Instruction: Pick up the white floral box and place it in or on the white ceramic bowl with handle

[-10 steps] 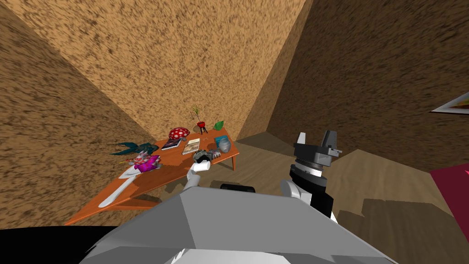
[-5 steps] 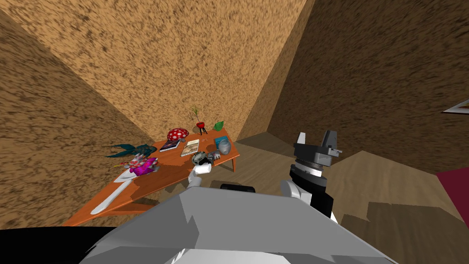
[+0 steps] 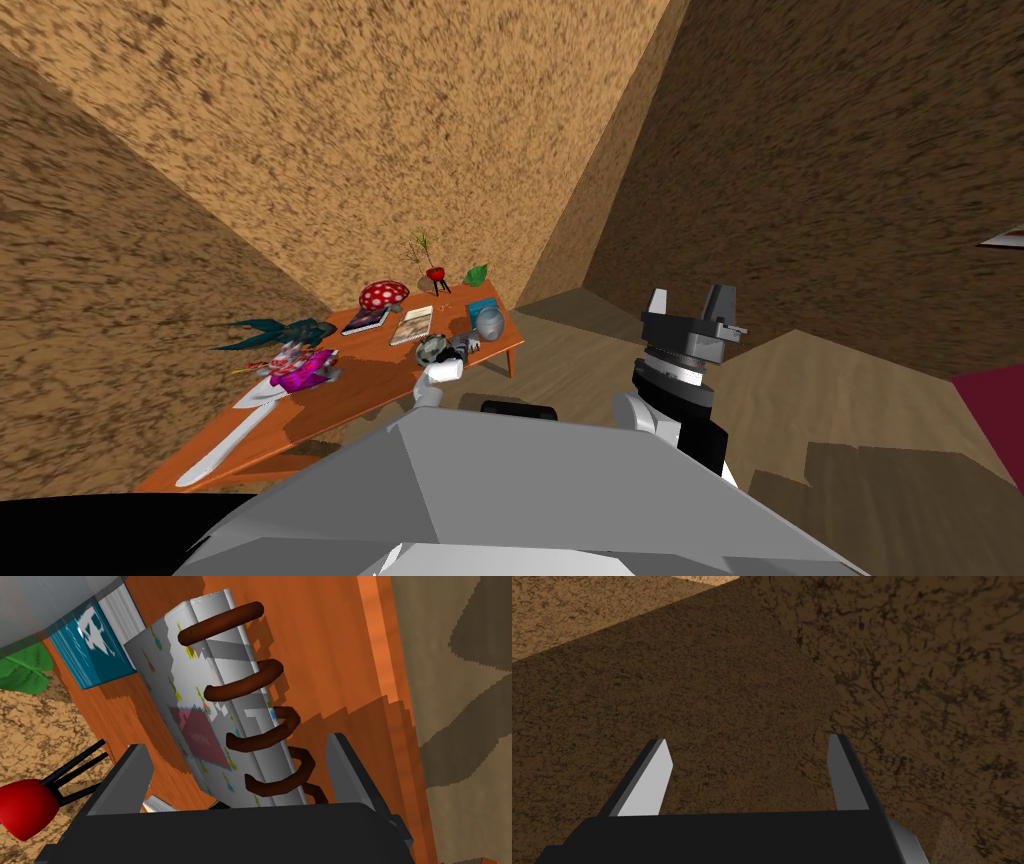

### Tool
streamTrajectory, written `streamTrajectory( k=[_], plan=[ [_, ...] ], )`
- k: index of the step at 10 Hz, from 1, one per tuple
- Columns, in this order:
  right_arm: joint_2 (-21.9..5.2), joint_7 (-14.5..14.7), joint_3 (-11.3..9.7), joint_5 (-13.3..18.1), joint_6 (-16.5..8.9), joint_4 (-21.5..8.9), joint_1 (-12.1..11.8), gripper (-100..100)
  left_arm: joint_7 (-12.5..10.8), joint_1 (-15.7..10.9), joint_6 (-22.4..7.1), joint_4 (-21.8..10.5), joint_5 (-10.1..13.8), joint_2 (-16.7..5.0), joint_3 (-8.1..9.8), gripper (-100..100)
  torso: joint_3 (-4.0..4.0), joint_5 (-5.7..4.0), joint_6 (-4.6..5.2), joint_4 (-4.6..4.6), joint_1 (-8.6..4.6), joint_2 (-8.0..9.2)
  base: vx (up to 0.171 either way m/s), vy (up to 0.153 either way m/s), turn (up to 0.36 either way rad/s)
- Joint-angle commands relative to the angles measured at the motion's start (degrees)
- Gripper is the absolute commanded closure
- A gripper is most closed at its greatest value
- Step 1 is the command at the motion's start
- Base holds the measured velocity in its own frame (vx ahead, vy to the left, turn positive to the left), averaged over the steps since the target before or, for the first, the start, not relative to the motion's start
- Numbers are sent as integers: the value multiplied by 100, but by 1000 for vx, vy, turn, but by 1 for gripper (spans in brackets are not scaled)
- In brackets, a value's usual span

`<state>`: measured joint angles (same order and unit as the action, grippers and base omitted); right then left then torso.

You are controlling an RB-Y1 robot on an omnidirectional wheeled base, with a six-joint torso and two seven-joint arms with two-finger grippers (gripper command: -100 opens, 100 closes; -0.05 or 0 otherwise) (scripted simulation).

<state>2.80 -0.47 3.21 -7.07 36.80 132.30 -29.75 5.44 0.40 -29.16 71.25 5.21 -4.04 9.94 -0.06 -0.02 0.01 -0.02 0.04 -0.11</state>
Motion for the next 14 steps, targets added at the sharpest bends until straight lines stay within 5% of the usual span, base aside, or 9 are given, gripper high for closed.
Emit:
streamTrajectory(
  k=[1, 4, 5, 9, 10, 11, 14],
  plan=[
    [0, 0, 0, 0, 0, 0, 0, 0, -46, -41, 168, -192, -19, -13, 35, -100, 0, 0, 0, 0, 0, 0, 26, 17, -75],
    [0, 0, 0, 0, 0, 0, 0, 0, -81, -72, 273, -332, -50, -11, 66, -100, -1, 1, -1, -1, 4, -2, 21, 14, -44],
    [0, 0, 0, 0, 0, 0, 0, 0, -86, -75, 295, -347, -52, -12, 68, 100, 1, 0, -2, 0, 1, 2, 0, 0, 0],
    [0, 0, 0, 0, 0, 0, 0, 0, -85, -63, 287, -353, -52, -8, 66, 100, 3, -3, 2, 7, 0, -1, 0, 0, 0],
    [0, 0, 0, 0, 0, 0, 0, 0, -85, -62, 286, -355, -52, -7, 65, 0, 4, -4, 2, 8, -1, 0, 0, 0, 0],
    [0, 0, 0, 0, 0, 0, 0, 0, -46, -41, 168, -192, -19, -13, 35, 100, 5, -5, 2, 9, -2, 1, -15, -6, 64],
    [0, 0, 0, 0, 0, 0, 0, 0, -9, 10, 59, -36, 15, -15, 1, 100, 17, -10, 0, 16, -14, 20, -25, -16, 58]
  ],
)
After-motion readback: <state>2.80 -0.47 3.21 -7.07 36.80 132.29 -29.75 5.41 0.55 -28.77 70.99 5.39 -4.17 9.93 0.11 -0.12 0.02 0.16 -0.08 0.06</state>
